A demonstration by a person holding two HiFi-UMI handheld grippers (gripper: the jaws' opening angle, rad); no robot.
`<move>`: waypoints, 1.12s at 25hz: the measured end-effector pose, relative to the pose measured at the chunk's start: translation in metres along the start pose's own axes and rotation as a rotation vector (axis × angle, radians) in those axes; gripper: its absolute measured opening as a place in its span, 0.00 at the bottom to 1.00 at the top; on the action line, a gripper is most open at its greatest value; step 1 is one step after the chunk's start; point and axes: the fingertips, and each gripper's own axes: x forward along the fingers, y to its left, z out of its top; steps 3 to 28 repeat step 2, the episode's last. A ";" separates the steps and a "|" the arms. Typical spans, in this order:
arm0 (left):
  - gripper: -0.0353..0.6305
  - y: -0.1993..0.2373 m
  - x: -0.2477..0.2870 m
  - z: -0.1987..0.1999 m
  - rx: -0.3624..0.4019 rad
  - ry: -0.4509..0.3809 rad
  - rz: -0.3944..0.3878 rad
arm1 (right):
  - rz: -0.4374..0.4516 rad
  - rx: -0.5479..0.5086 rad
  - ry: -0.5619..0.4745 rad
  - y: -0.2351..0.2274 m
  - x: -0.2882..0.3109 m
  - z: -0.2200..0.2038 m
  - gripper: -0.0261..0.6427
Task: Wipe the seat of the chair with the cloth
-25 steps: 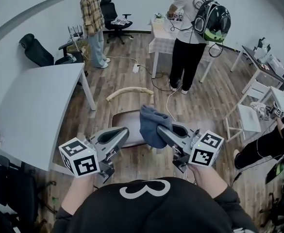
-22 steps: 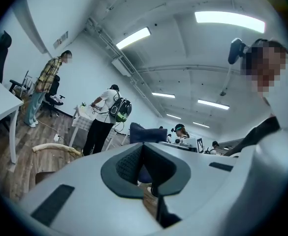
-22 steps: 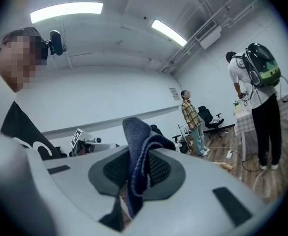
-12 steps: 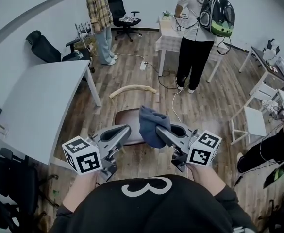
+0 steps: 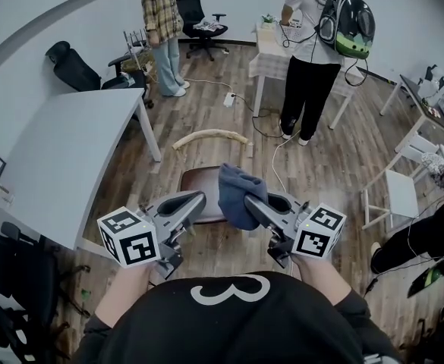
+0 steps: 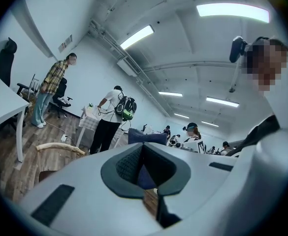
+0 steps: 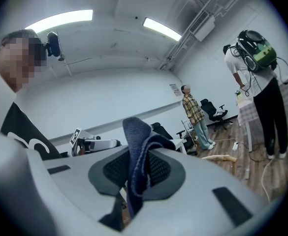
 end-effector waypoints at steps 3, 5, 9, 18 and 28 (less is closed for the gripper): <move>0.07 0.000 0.001 0.003 0.004 -0.002 0.003 | 0.005 -0.002 -0.003 -0.001 0.000 0.003 0.12; 0.07 0.000 0.001 0.003 0.004 -0.002 0.003 | 0.005 -0.002 -0.003 -0.001 0.000 0.003 0.12; 0.07 0.000 0.001 0.003 0.004 -0.002 0.003 | 0.005 -0.002 -0.003 -0.001 0.000 0.003 0.12; 0.07 0.000 0.001 0.003 0.004 -0.002 0.003 | 0.005 -0.002 -0.003 -0.001 0.000 0.003 0.12; 0.07 0.000 0.001 0.003 0.004 -0.002 0.003 | 0.005 -0.002 -0.003 -0.001 0.000 0.003 0.12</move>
